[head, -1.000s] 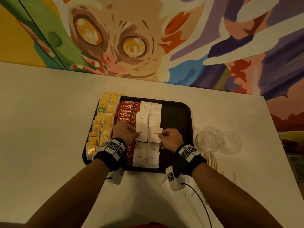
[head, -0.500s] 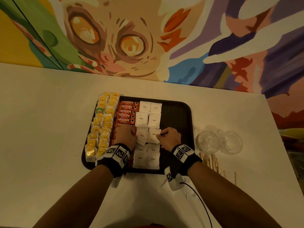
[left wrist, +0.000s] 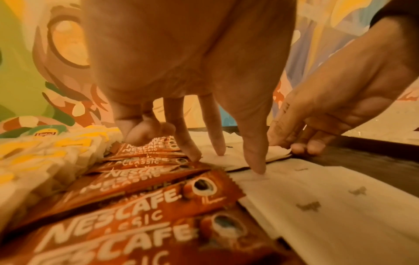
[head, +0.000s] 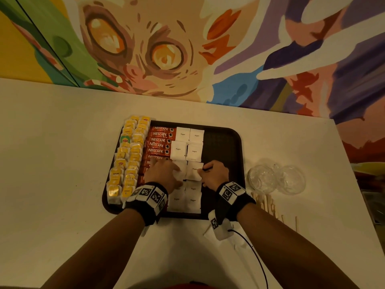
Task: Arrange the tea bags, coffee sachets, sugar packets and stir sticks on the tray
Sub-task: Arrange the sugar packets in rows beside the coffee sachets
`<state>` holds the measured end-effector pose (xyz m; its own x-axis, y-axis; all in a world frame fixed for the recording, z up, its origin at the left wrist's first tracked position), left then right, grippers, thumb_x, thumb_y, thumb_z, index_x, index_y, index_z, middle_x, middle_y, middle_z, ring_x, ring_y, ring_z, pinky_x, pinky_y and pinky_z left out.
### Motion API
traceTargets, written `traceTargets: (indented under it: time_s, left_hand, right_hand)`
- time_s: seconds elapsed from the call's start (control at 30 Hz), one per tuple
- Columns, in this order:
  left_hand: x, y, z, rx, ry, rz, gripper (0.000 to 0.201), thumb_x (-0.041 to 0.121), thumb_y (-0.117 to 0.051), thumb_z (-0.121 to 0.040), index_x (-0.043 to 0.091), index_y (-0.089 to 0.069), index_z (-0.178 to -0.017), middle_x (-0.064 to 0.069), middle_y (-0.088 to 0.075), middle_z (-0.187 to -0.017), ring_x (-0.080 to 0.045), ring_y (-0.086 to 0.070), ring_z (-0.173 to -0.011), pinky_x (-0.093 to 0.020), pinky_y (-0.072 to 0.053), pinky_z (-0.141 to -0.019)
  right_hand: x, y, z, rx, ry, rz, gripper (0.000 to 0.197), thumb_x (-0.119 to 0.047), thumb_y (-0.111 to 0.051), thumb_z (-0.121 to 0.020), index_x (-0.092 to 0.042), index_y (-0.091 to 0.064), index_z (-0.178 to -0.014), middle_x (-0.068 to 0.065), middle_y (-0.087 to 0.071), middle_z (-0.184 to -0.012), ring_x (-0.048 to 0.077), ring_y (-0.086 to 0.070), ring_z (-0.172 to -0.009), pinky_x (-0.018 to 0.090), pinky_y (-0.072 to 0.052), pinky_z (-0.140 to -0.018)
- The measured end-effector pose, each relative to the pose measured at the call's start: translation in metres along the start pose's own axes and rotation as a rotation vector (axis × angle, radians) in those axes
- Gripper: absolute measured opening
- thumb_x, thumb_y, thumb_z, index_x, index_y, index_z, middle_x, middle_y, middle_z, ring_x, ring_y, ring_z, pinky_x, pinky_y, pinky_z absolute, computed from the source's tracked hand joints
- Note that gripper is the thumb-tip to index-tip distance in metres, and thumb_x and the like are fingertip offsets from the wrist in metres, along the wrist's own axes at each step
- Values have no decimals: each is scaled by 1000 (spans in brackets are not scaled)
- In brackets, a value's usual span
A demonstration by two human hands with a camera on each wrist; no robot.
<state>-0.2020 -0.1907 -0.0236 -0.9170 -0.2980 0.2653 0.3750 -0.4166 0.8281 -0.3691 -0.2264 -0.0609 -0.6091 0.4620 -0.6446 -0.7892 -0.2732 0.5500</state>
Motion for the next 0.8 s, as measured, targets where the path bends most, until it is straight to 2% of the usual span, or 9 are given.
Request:
traceTargets:
  time_s: [0.2, 0.33, 0.4, 0.5, 0.57, 0.67, 0.73, 0.8]
  left_hand:
    - [1, -5, 1, 102, -1, -34, 54, 60, -66, -78, 30, -59, -123, 2, -52, -129, -27, -28, -133, -44, -41, -100]
    - [0, -8, -1, 111, -17, -30, 51, 58, -64, -80, 29, -59, -123, 1, -53, -129, -28, -28, -133, -44, -41, -99]
    - [-2, -7, 1, 138, -30, 0, 48, 55, -64, -82, 29, -59, -121, 2, -53, -129, -27, -29, -132, -43, -41, -99]
    - [-5, -9, 4, 175, -64, 50, 43, 54, -63, -84, 28, -60, -117, 3, -55, -126, -26, -33, -130, -42, -39, -101]
    - [-4, -11, 8, 187, -120, 82, 38, 56, -60, -85, 27, -63, -110, 5, -61, -114, -23, -44, -122, -40, -39, -100]
    - [8, -12, 23, 169, -231, 126, 29, 50, -58, -89, 24, -67, -99, 9, -67, -95, -15, -57, -99, -34, -42, -97]
    - [19, -15, 37, 110, -283, 166, 25, 43, -58, -92, 22, -69, -97, 7, -68, -94, -12, -60, -91, -32, -49, -90]
    - [31, -20, 51, 28, -311, 186, 21, 40, -58, -92, 22, -68, -97, 5, -68, -94, -11, -60, -88, -32, -52, -85]
  right_hand:
    - [0, -2, -3, 6, 13, -3, 19, -22, -72, -87, -18, -56, -96, 10, -68, -102, 24, -70, -88, 40, -60, -81]
    - [-1, 0, -2, 0, 31, -1, 17, -22, -72, -88, -18, -56, -95, 12, -69, -100, 24, -70, -87, 40, -60, -81]
    - [-1, 5, 1, -4, 30, -15, 17, -23, -70, -89, -17, -56, -97, 10, -69, -97, 22, -70, -82, 37, -61, -76]
    - [2, 18, 10, -24, 46, -20, 16, -25, -68, -91, -18, -57, -101, 2, -67, -88, 13, -66, -71, 24, -58, -62]
    - [9, 30, 18, -32, 80, -25, 16, -26, -67, -91, -18, -60, -103, -3, -66, -87, 9, -65, -69, 19, -53, -57]
    - [26, 51, 38, -31, 135, -36, 8, -22, -65, -93, -18, -63, -99, -1, -68, -91, 6, -65, -67, 11, -45, -49]
    - [39, 64, 53, -26, 153, -40, 3, -19, -65, -93, -19, -63, -96, -1, -68, -88, 7, -65, -67, 9, -43, -48]
    - [56, 75, 68, -5, 142, -24, 6, -16, -66, -92, -21, -63, -91, -5, -66, -85, 11, -66, -72, 12, -46, -50]
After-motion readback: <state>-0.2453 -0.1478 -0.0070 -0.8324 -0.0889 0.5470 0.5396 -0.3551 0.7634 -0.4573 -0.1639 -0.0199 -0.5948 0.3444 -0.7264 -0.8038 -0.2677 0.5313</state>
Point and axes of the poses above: each hand's wrist, its own z-axis away from the middle knuckle, its own y-axis out of the back of the hand, x = y × z, the point moved 2 cm from there along -z, towards the middle knuckle
